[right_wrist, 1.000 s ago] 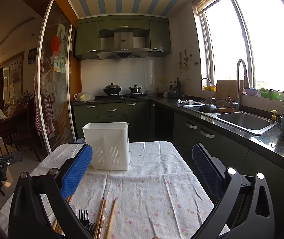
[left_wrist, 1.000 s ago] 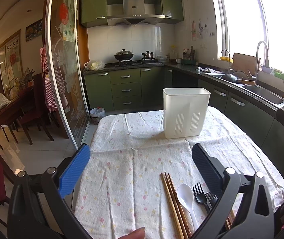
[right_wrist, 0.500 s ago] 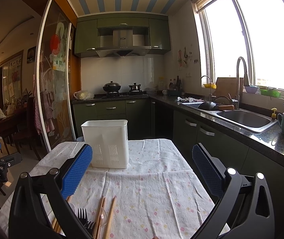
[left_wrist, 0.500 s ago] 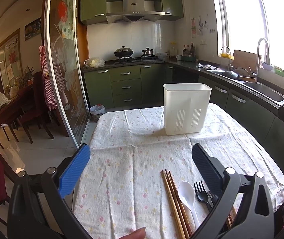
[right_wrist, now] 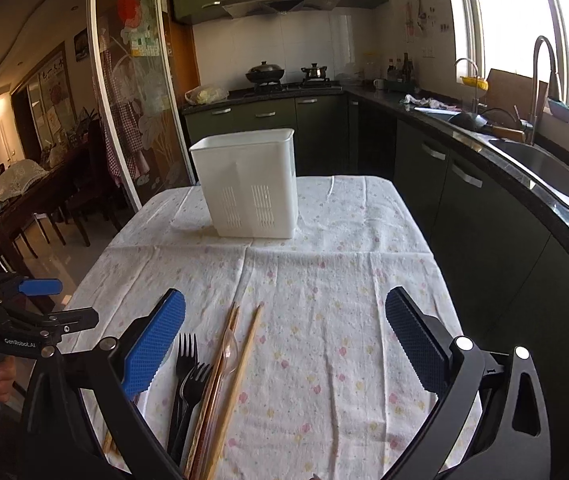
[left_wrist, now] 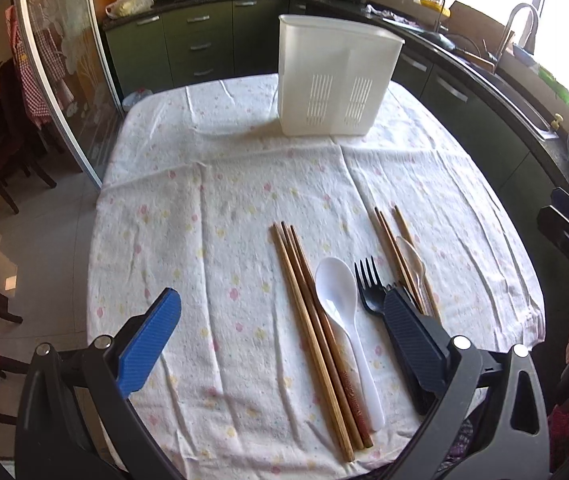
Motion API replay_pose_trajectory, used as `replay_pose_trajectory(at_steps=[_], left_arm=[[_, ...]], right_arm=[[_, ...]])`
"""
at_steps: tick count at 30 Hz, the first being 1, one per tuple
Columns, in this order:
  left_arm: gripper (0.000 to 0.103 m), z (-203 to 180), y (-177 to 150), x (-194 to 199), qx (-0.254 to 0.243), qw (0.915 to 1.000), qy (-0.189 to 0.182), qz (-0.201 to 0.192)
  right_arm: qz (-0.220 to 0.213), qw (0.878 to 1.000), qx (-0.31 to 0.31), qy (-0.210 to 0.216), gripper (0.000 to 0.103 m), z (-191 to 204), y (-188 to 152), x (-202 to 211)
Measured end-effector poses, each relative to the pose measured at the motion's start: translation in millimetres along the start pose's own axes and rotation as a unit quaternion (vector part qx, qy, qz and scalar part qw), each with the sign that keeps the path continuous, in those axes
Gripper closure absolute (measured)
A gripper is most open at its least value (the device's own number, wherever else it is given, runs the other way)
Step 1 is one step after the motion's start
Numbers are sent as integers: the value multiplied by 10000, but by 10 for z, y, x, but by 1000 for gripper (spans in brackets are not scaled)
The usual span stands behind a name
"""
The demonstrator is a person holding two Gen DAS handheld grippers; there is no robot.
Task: Organize utensils
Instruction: 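Lower the left tool to the white spoon while the right tool approaches the clear spoon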
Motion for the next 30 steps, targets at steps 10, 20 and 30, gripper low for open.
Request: replay_pose_trajectory(at_steps=[10,20,30], left_arm=[[14,-238,-235,-414,631,9799,-902,1661],[57,-557,-461,-653,729,9579,-1247,2483],[74,-570,-465,-875,686,9591,-667,2665]], right_arm=[[2095,9737,-442,776,4,60,-439,-473],[2354,9675,-643,659,4,-124,-517,-507],[2326,9683,-564,714,4,-93,-512,-422]])
Point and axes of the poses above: each gripper's, at about its wrist camera, not at the fingertips, and x roughly against the way its jaws point, z to its left, y to its top, the point moved 9 cm from there along -x, roughly the way its jaws point, and after that the axes turned 1 degree about -y, right-handed, at the moved point
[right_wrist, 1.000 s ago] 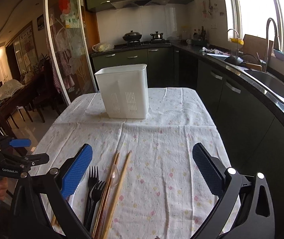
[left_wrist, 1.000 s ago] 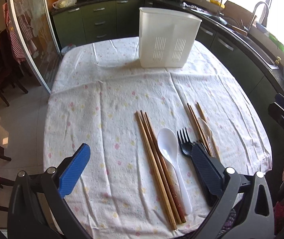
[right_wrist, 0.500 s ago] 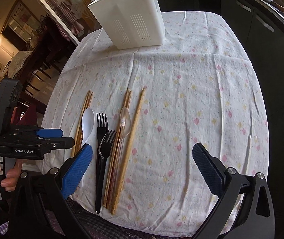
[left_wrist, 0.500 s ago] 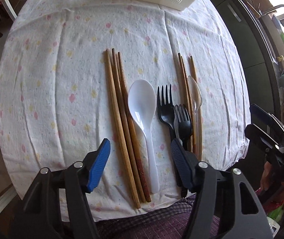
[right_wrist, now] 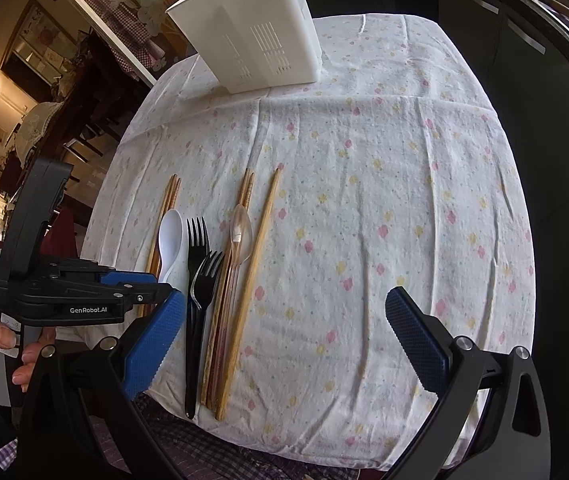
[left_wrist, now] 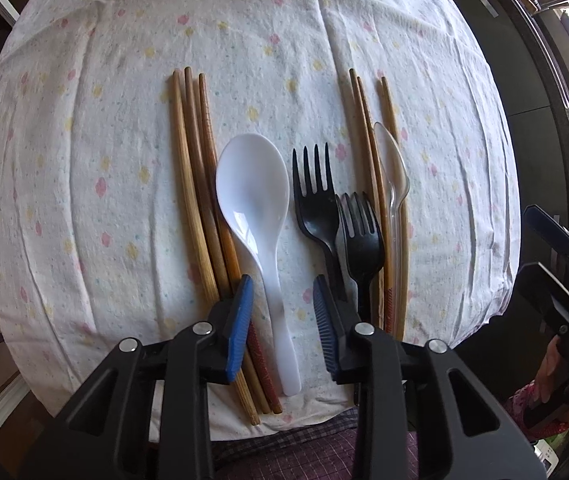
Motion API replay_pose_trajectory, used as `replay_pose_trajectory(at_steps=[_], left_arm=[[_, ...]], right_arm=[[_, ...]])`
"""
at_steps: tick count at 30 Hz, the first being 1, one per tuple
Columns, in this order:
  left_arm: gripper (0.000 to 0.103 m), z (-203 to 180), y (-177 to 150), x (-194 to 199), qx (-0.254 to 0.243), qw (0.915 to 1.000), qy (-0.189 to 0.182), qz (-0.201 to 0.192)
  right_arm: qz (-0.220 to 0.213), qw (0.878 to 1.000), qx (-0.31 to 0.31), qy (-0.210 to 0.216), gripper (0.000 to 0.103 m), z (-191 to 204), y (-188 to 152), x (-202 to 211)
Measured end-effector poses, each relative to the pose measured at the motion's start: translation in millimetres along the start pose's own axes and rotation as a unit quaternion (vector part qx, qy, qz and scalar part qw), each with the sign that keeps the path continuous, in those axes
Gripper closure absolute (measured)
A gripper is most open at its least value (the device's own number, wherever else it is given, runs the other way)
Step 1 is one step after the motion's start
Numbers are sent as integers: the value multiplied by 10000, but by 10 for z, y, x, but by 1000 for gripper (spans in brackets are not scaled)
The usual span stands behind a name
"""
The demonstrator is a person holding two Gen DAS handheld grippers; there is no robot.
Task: Organize utensils
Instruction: 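Lower the left tool to the white spoon while the right tool approaches the clear spoon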
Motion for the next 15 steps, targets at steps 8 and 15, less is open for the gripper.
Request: replay_pose_trajectory(at_steps=[8,15], left_arm=[[92,-45,34,-69,-1,10000,-29,96],[94,-15,232,-30,71,9999,-25,-108]], right_arm=[[30,10000,76,-26,4,28,6,2],[190,9998,103,24,4,58,-17,-78]])
Point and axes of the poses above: each gripper's, at about its wrist camera, not at the fingertips, and x roughly against the way its jaws point, z to its left, y to its top, the point moved 9 cm from there along -x, roughly the way its jaws point, and after that the axes turned 1 degree about -y, right-handed, at the moved point
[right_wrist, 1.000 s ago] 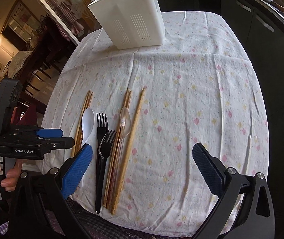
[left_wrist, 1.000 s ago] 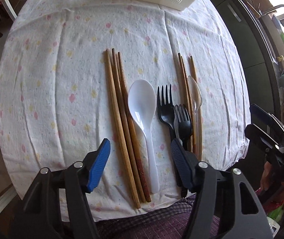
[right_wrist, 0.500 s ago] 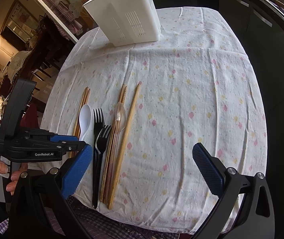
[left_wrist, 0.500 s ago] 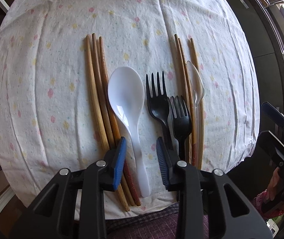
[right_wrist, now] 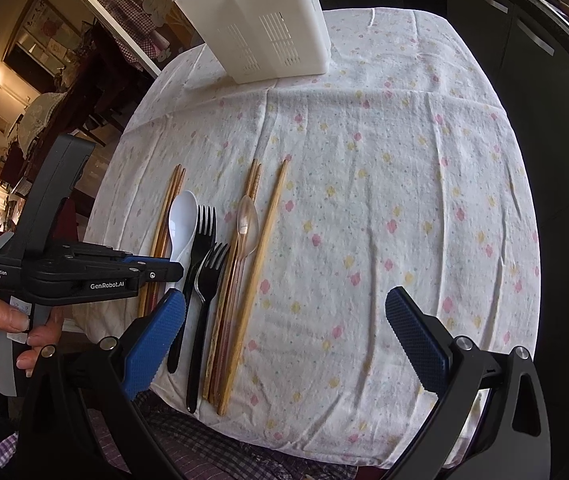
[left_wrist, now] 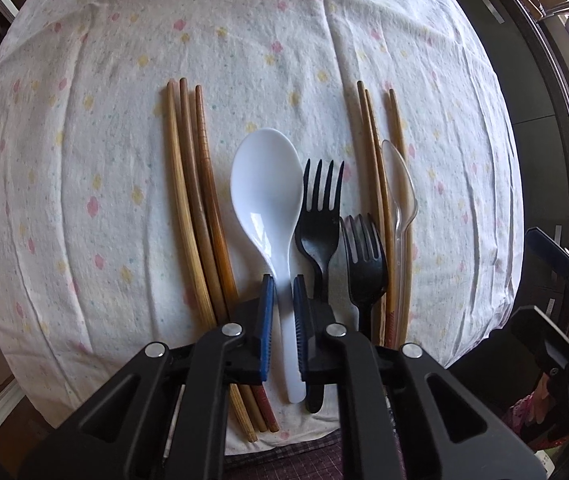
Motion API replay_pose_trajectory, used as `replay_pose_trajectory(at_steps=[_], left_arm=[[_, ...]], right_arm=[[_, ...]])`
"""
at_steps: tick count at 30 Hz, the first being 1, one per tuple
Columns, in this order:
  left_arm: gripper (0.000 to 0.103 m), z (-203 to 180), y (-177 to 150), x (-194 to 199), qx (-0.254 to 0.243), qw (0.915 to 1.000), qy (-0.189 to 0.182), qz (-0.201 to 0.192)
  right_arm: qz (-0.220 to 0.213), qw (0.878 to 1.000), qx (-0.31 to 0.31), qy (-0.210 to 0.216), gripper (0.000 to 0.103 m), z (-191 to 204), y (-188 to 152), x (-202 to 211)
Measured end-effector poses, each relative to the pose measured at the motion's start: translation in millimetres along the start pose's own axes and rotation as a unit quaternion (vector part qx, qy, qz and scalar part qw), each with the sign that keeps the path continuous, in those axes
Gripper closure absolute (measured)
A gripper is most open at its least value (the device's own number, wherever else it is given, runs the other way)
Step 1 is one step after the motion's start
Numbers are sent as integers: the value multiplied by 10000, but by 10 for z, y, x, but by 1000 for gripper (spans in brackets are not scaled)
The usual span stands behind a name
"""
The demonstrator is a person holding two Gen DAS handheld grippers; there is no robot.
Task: Organize utensils
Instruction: 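Lower the left tool to the white spoon while the right tool approaches the clear spoon, then grasp the white spoon handle with the left gripper while the right gripper grasps the clear spoon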
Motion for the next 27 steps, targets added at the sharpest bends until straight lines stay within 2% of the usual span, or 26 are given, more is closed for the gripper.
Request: replay_pose_trajectory(at_steps=[4,7,9,11,13,15,16,18,20,27], left_arm=[[95,125,88,68,-17,9999,-17,-148],[95,210,132,102,-60,9997,106,-232],[94,261,122,104,-74,9995,159,-250],[94,322,98,124,-127,9992,251,-293],[94,384,111,148,-141,9990,291,-298],[94,428,115,168,-183,9988,328,-305],[94,452,109,179,-199,9988,332,-310],[94,477,103,192,-241,9987,336,-309],[94,480,85,187,-234,9987,339,-312],[94,456,111,205,-332,9981,414,-321]], right_arm=[[237,9997,61,16,4,69,2,-130],[566,9975,-63,423,6,185,19,-254],[853,9930,-264,767,23,251,35,-338],[1022,9904,-315,879,27,304,50,-409],[1095,9903,-275,807,35,342,73,-472],[1147,9910,-202,660,56,374,91,-534],[1187,9910,-171,594,62,390,91,-562],[1269,9908,-108,453,81,426,93,-615],[1341,9905,-77,300,87,447,101,-667],[1535,9881,32,-119,90,485,156,-815]])
Point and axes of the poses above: each gripper's, at about its wrist camera, not at the fingertips, and x roughly against the way its jaws point, z to its left, y to its top, the point moved 9 cm from there along -x, roughly the way its jaws point, and after that the axes turned 1 degree about -y, right-handed, at the moved point
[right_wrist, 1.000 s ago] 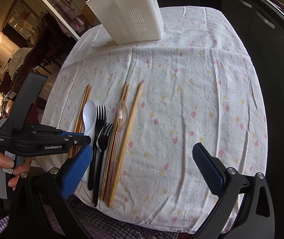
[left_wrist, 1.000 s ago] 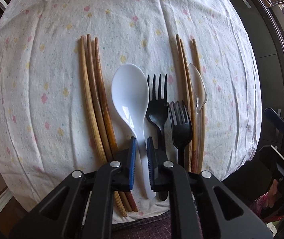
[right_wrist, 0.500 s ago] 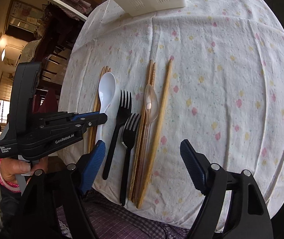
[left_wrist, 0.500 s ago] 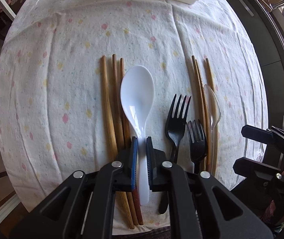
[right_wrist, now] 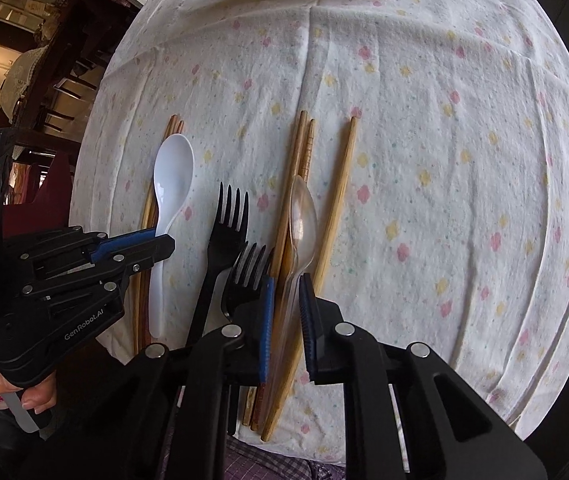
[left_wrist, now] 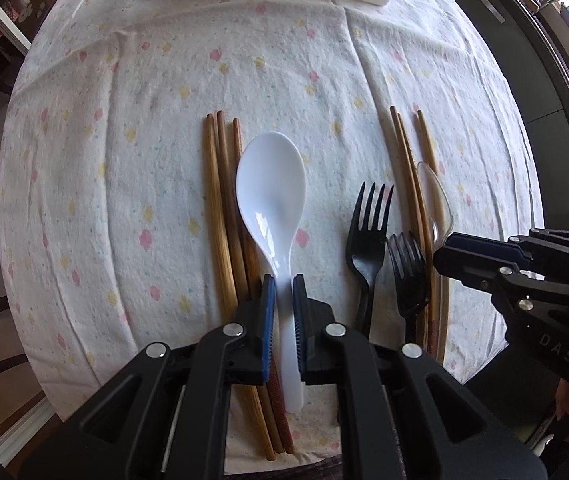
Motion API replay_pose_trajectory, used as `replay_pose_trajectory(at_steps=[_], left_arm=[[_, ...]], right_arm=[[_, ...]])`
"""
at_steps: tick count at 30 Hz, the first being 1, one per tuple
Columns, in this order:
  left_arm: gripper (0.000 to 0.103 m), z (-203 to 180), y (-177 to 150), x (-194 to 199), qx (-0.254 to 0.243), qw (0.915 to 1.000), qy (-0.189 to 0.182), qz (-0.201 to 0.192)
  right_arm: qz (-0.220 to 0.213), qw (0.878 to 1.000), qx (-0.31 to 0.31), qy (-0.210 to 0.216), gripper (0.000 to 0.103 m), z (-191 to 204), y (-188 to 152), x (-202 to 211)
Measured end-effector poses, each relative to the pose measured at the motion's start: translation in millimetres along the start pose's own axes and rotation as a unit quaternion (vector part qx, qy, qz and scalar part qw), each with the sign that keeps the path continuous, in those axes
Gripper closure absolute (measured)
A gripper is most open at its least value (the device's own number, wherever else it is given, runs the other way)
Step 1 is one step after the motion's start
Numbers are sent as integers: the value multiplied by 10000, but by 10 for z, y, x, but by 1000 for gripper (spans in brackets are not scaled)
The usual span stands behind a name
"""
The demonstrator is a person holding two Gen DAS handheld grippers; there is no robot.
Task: Organize utensils
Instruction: 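Grasp the white spoon handle with the left gripper while the right gripper grasps the clear spoon, then carry the white spoon into the holder and open the left gripper while the right carries the clear spoon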
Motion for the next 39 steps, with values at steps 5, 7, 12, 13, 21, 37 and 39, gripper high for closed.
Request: replay_pose_trajectory(at_steps=[5,7,12,13,21,37,39], left_arm=[[93,-130,-12,-47,-65,10000,25,-26],[93,-141,-19,-57,-88,10000,30,-36],[93,-188,-36,-61,-181,9998,66,-85],[93,-199,-36,-56,-193,9997,45,-109],[94,-147,-37,54,-254,9986,-78,-466],[95,-277,46,792,-764,9714,-42,-2248],[95,-336,54,914,-846,9660,-44,-2442]], right_arm=[[194,9993,34,-324,93,14,25,-83],[275,9986,76,-438,93,40,33,-102],[405,9985,-49,-366,93,53,74,-147],[340,9987,-52,-362,94,54,82,-136],[-343,9986,-267,308,98,-61,-13,131],[-2279,9621,-395,1443,98,-139,-116,910],[-2402,9579,-377,1530,98,-149,-138,1015]])
Point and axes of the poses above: each gripper's, at about its wrist camera, not at the fingertips, and x roughly against the way its jaws point, z to its left, y to its top, the point moved 9 cm from there along -x, roughly the way its jaws point, and after that the axes turned 1 degree about -y, right-handed, at the moved point
